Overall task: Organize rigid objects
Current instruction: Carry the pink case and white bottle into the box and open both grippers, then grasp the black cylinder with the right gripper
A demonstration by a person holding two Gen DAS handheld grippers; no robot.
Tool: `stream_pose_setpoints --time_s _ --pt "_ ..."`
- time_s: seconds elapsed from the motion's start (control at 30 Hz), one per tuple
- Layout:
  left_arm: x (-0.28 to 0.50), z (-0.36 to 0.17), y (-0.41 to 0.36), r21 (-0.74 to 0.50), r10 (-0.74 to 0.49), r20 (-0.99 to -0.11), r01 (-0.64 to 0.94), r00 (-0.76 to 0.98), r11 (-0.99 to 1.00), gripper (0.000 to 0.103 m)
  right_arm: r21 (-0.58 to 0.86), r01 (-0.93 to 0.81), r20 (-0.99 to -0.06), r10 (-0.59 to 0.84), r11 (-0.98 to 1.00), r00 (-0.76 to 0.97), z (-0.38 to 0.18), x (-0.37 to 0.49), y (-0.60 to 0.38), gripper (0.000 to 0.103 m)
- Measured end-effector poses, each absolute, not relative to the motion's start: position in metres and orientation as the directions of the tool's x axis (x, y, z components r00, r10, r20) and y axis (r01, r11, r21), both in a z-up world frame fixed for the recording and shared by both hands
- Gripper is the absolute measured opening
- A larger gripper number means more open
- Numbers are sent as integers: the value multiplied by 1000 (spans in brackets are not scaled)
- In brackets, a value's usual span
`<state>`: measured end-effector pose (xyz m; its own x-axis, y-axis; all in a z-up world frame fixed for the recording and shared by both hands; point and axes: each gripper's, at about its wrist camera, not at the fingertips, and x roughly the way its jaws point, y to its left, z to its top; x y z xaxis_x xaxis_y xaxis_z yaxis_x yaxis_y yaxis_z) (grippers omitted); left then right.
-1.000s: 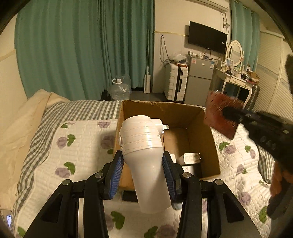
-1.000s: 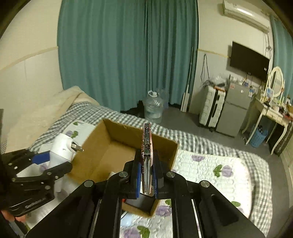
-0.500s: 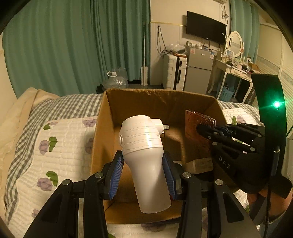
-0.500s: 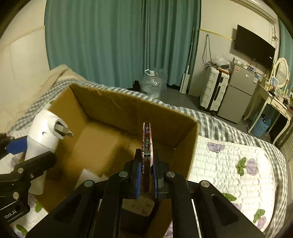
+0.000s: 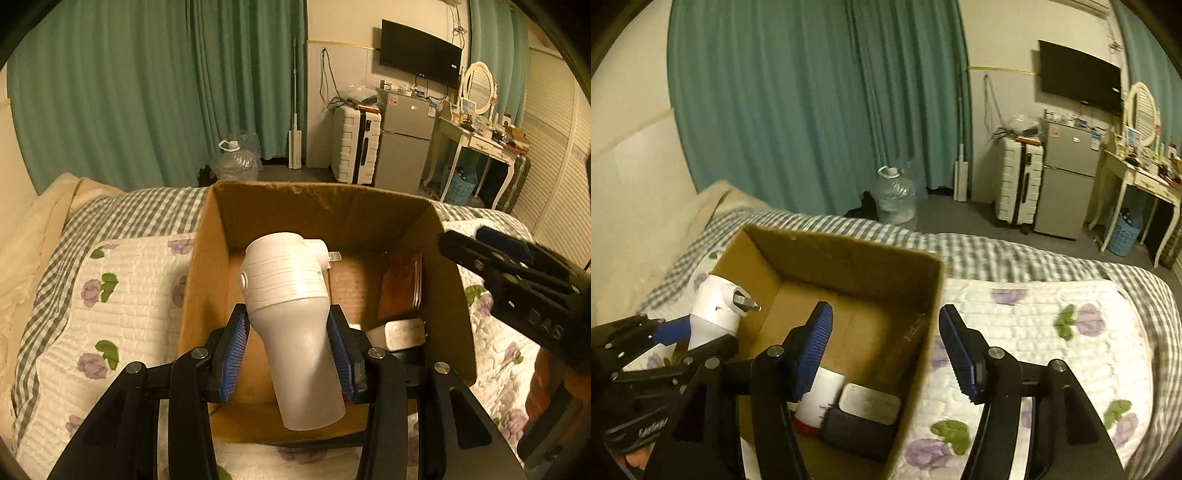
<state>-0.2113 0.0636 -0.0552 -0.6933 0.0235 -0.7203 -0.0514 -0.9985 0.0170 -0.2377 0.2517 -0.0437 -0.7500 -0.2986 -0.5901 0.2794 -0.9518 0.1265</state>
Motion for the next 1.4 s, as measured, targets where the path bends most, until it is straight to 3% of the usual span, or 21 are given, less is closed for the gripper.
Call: stream_pose_setpoints --time_s 0.33,0.43,0.47,0.5,0.57,0.8,1.13,1.4 --pt "-257 -80 80 50 23 -749 -91 -662 -995 44 159 219 -598 -270 -963 -755 -54 -238 275 64" --pt "-259 -83 85 64 29 -740 -114 -672 -991 49 157 216 -601 -267 -964 -753 -57 -241 276 64" --pt "-258 -83 87 78 16 -734 -108 -679 -991 61 157 216 -602 -267 -964 -753 -58 -242 276 64" --pt "-255 -81 87 87 8 -722 -103 -691 -991 63 157 217 -603 -268 -963 -752 -58 -242 274 70" --pt "-249 -77 85 90 5 -708 -96 -706 -991 63 147 217 -605 -261 -965 -753 -59 -243 273 79" --pt "-209 -42 61 39 17 -685 -60 -728 -997 64 111 210 -600 -233 -971 -765 -41 -212 267 80" --pt "-116 -8 21 106 -54 -690 -28 -722 -994 64 -82 354 -585 -242 -932 -774 12 -109 222 80" --pt "-79 -68 -5 37 -47 -739 29 -672 -999 64 -252 499 -685 -211 -829 -698 -62 -67 153 80"
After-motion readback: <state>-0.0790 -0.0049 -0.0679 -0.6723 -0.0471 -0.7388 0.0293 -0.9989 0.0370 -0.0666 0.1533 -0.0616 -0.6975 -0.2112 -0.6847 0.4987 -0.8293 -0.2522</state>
